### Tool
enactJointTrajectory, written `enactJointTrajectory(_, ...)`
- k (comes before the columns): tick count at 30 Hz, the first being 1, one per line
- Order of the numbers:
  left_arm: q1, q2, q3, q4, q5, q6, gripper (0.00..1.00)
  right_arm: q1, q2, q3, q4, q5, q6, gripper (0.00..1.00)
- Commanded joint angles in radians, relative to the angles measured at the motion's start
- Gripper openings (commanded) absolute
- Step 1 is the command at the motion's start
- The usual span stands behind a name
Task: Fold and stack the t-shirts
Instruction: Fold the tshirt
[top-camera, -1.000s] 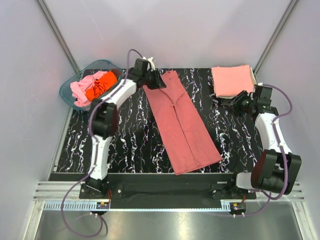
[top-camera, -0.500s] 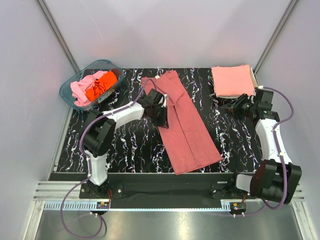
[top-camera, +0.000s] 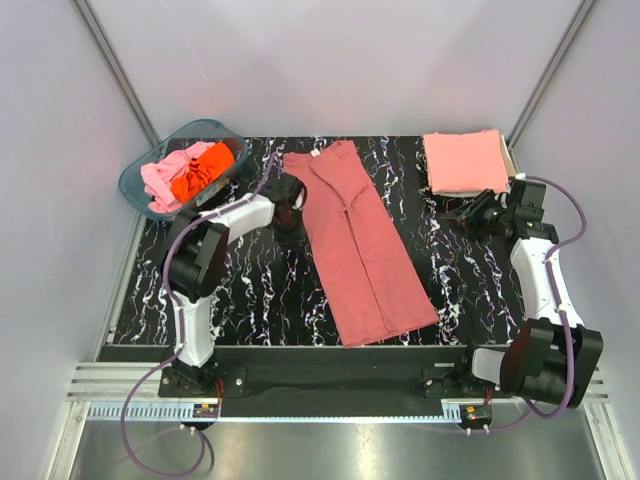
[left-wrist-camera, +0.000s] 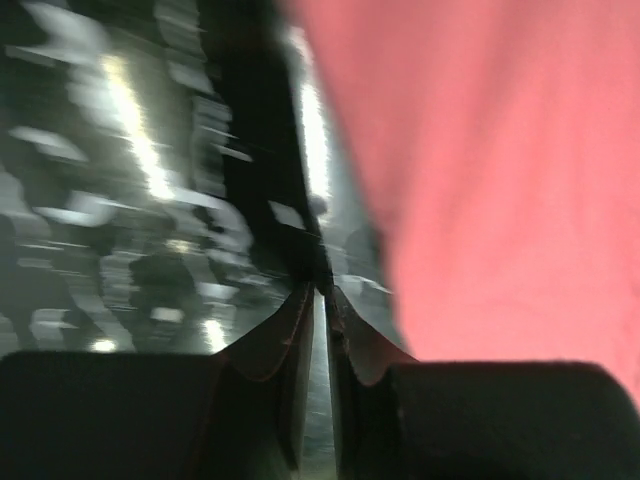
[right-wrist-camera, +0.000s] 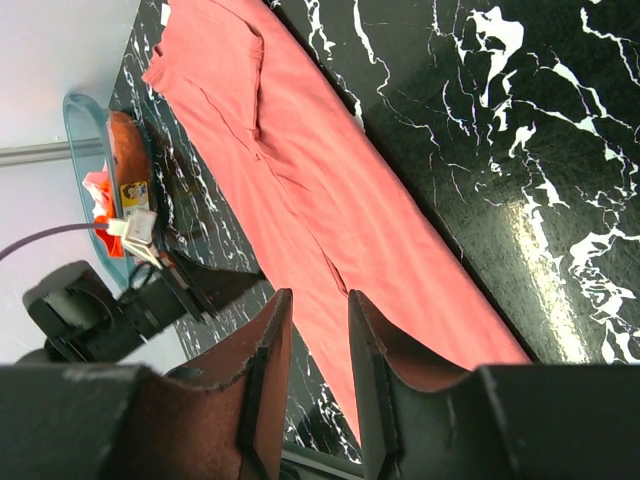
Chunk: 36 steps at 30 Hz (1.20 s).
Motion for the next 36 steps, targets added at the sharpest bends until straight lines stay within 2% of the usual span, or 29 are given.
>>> enactJointTrajectory(1, 0.073, 0.058, 0.042, -0.051, -0.111, 0.061, 0.17, -0.001, 0.019, 0.01, 0.002, 0.002, -0.017, 0.36)
enactJointTrajectory(6, 0.128, 0.105, 0.186, -0.106, -0.091, 0.1, 0.17, -0.001, 0.045, -0.003, 0.014, -0.002, -0.018, 0.36)
enactJointTrajectory(8, 0.116, 0.07, 0.214, -0.11, -0.001, 0.098, 0.17, -0.001, 0.046, -0.013, 0.017, 0.004, -0.02, 0.36)
enactJointTrajectory(13, -0.008, -0.022, 0.225, -0.064, 0.132, 0.058, 0.17, -0.001, 0.071, -0.026, 0.033, -0.001, -0.02, 0.36)
enactJointTrajectory(17, -0.113, -0.016, 0.183, -0.006, 0.198, -0.009, 0.15, -0.001, 0.088, -0.018, 0.04, -0.007, -0.02, 0.36)
enactJointTrajectory(22, -0.156, 0.061, 0.149, 0.008, 0.183, -0.037, 0.13, -0.001, 0.088, -0.01, 0.043, -0.007, -0.023, 0.36)
enactJointTrajectory(26, -0.154, 0.092, 0.11, -0.004, 0.105, -0.029, 0.13, -0.001, 0.094, -0.015, 0.043, -0.004, -0.026, 0.36)
enactJointTrajectory(31, -0.114, 0.101, 0.071, -0.05, 0.021, 0.002, 0.13, -0.001, 0.106, -0.023, 0.045, -0.002, -0.026, 0.36)
enactJointTrajectory(36, -0.029, 0.098, 0.039, -0.065, -0.061, 0.043, 0.14, 0.005, 0.108, -0.046, 0.045, 0.037, -0.02, 0.35)
